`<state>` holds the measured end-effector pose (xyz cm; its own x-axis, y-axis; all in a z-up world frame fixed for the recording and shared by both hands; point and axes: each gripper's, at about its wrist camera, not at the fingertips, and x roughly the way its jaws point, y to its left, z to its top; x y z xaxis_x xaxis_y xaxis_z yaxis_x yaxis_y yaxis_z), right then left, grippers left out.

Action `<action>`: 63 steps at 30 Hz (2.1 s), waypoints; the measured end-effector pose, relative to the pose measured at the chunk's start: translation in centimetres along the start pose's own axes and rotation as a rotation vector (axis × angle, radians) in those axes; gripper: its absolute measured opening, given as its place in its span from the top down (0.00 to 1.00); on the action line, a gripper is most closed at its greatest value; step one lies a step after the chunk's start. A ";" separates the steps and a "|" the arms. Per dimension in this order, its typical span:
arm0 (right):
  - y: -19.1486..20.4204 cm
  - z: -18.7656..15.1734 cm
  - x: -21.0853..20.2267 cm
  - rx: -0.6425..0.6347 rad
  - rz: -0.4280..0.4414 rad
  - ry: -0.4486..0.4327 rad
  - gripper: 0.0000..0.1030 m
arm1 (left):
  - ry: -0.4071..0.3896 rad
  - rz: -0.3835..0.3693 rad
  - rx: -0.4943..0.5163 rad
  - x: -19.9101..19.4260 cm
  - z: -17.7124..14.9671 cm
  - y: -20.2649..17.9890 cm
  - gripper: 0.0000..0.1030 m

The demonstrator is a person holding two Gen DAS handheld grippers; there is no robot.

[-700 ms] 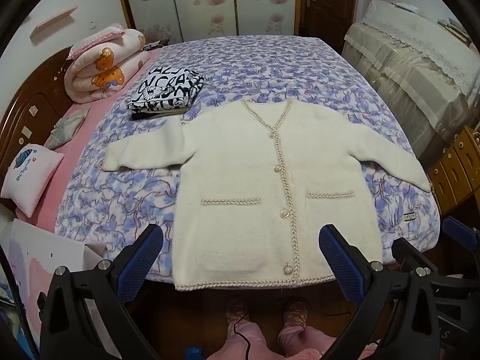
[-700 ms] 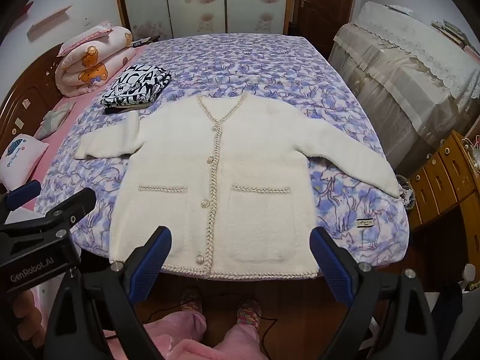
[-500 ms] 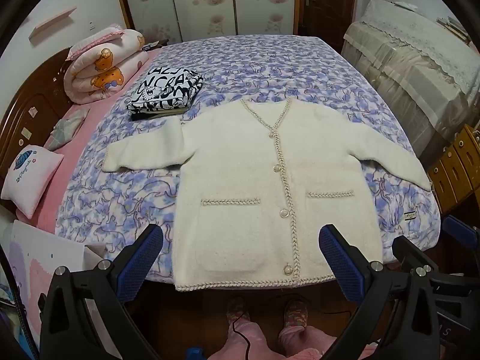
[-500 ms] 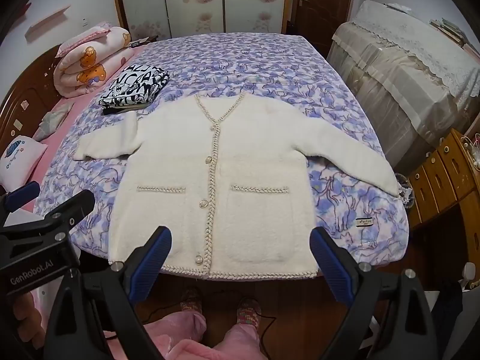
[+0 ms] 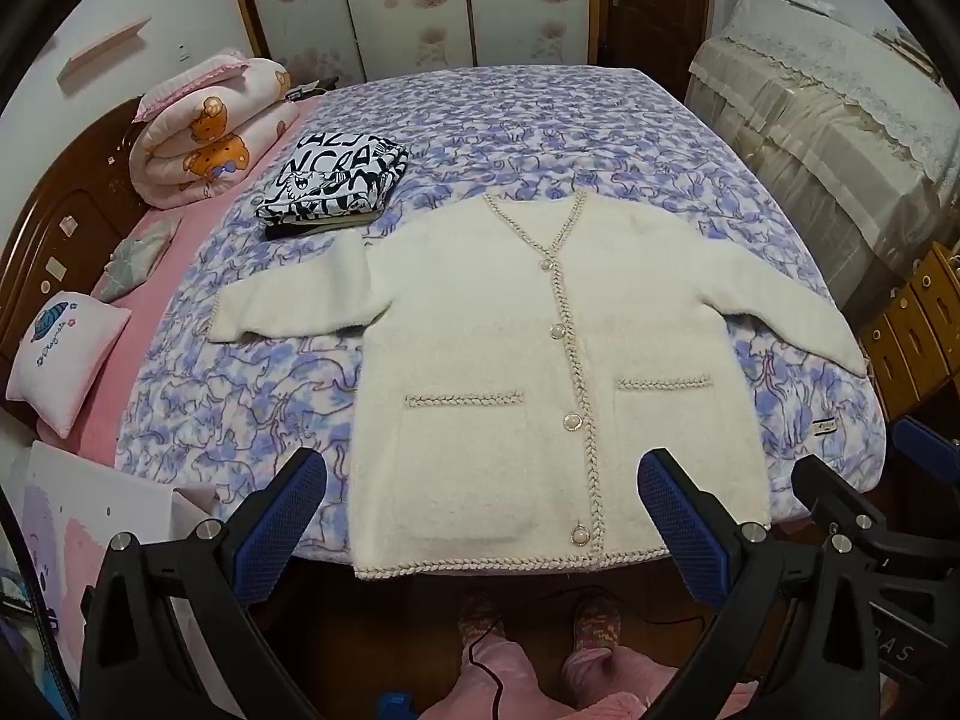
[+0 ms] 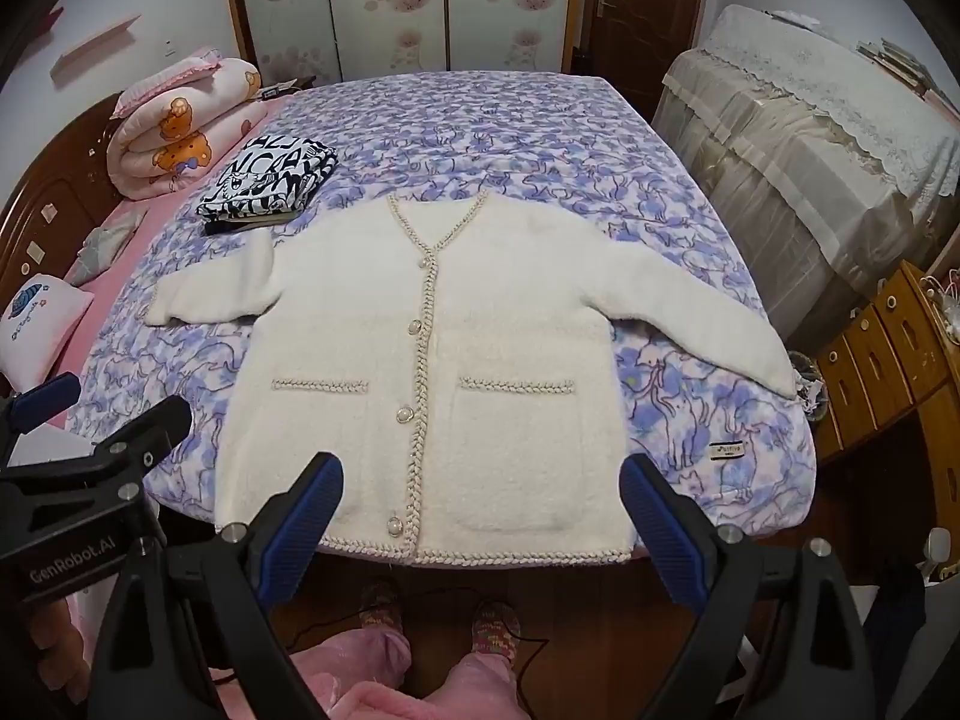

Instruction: Fold large clothes

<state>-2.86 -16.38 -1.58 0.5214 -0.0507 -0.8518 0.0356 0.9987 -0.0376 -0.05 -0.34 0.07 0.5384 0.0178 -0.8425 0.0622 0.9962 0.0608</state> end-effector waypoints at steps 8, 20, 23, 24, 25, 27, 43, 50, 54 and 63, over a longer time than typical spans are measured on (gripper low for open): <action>0.0 0.6 0.1 -0.007 0.018 -0.002 0.09 | 0.016 0.013 -0.009 0.5 -0.2 -0.3 0.00; -1.8 1.7 2.2 -0.033 0.061 0.041 0.09 | 0.082 0.018 -0.103 2.9 -0.2 -1.4 0.00; -2.5 1.9 3.1 -0.031 0.043 0.056 0.09 | 0.095 0.038 -0.103 3.6 -0.4 -2.2 0.00; -2.8 2.0 3.5 -0.033 0.050 0.066 0.09 | 0.098 0.041 -0.105 3.7 -0.4 -2.4 0.00; -3.0 1.9 3.9 -0.037 0.055 0.073 0.09 | 0.100 0.043 -0.109 3.9 -0.4 -2.6 0.00; -3.1 2.0 4.6 -0.053 0.054 0.077 0.09 | 0.095 0.061 -0.121 4.2 -0.3 -2.9 0.00; -3.2 4.6 8.2 -0.128 0.122 0.095 0.09 | 0.170 0.068 -0.406 7.8 -1.5 2.0 0.00; 0.3 6.6 10.7 -0.108 0.146 0.101 0.09 | 0.192 0.046 -0.495 10.9 -0.6 8.8 0.00; 4.2 7.9 12.1 -0.082 0.137 0.062 0.09 | 0.243 0.032 -0.529 13.2 0.2 13.9 0.00; 15.3 10.8 16.6 -0.078 0.143 0.093 0.09 | 0.344 -0.038 -0.597 20.4 2.8 26.4 0.00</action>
<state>15.61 -2.03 -10.66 0.4350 0.0893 -0.8960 -0.1015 0.9936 0.0497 14.91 26.08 -14.06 0.2412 -0.0902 -0.9663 -0.4513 0.8710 -0.1940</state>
